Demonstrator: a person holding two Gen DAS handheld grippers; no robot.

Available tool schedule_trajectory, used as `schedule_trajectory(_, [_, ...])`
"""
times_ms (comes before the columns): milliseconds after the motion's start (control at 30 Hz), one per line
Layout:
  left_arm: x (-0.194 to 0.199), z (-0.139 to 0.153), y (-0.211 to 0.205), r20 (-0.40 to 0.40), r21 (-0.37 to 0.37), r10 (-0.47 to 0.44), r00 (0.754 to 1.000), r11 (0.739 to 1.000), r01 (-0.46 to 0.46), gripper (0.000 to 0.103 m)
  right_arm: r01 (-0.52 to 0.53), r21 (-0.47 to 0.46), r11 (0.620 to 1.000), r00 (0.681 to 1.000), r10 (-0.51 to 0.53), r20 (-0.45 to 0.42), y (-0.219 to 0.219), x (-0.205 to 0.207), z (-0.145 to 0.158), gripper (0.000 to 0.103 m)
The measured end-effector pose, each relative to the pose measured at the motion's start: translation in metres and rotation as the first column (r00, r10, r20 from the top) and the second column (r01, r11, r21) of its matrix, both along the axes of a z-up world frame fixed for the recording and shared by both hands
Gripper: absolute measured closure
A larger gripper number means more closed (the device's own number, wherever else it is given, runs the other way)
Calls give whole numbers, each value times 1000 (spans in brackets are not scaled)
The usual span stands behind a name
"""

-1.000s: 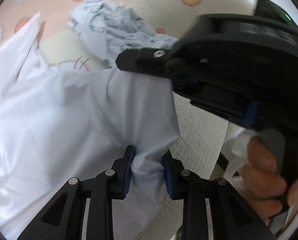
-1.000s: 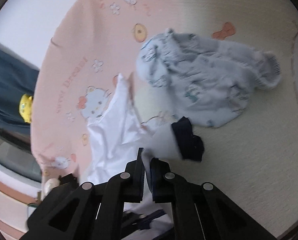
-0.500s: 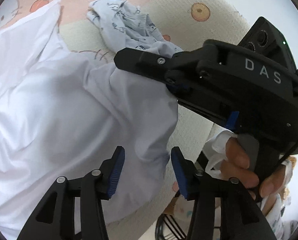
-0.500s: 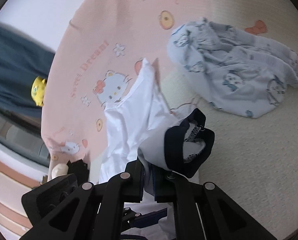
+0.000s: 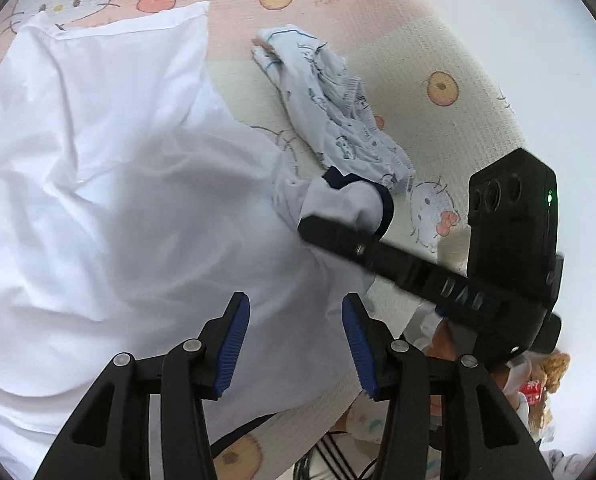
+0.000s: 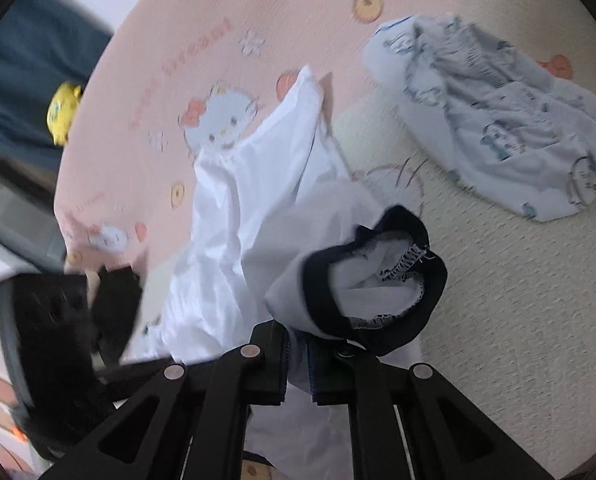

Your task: Fold clothes

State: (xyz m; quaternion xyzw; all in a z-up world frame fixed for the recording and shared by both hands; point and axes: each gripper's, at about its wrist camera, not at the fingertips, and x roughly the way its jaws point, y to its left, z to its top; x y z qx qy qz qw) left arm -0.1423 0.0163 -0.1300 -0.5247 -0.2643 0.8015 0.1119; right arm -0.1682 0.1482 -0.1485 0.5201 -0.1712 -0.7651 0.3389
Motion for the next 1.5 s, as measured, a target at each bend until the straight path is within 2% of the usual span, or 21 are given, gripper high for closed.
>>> schedule_trajectory(200, [1,-3,-13,37,-22,7,999,1000,-6,57,-135,167,977,991,136,1,-36,13,-24,95])
schedule_trajectory(367, [5,-7,-28,48,-6,41,998,999,-41,57,-115,131,985,993,114,15,-27,12,-24,95])
schedule_trajectory(433, [8,-4,-31,37,-3,48,998,999,-48,57,-102,159,982,994,105,-14,-25,16,-19,90])
schedule_trajectory(467, [6,-1,-29,32,-1,50,998,999,-50,57,-97,184,978,994,105,-34,-26,20,-12,74])
schedule_trajectory(500, [4,1,-28,31,-3,50,998,999,-50,57,-110,207,972,991,124,-54,-28,25,-6,49])
schedule_trajectory(533, [4,1,-28,31,-7,50,998,999,-50,56,-123,229,966,987,143,-73,-29,30,1,40])
schedule_trajectory(567, [3,2,-27,30,-14,49,998,999,-48,53,-131,245,960,984,156,-85,-29,35,7,37])
schedule_trajectory(667, [3,4,-19,24,-24,36,999,999,-35,50,-140,244,960,982,166,-88,-15,49,19,37])
schedule_trajectory(833, [1,11,-1,9,-57,-2,1000,998,2,49,-127,159,979,991,133,-26,15,64,22,37])
schedule_trajectory(1000, [-1,20,20,-25,-122,-46,999,992,42,49,-5,-8,1000,999,5,50,60,64,17,35])
schedule_trajectory(1133, [-7,20,27,-19,-146,-56,998,988,52,49,140,-91,986,983,-127,129,94,53,9,34])
schedule_trajectory(1267, [-16,15,38,-10,-190,-85,996,978,81,49,226,-128,966,965,-204,164,106,37,5,34])
schedule_trajectory(1367, [-22,10,48,4,-223,-108,994,969,106,49,261,-147,954,948,-225,223,106,21,-6,34])
schedule_trajectory(1500, [-31,4,61,13,-255,-146,989,956,144,50,283,-117,952,936,-247,252,93,4,-20,34])
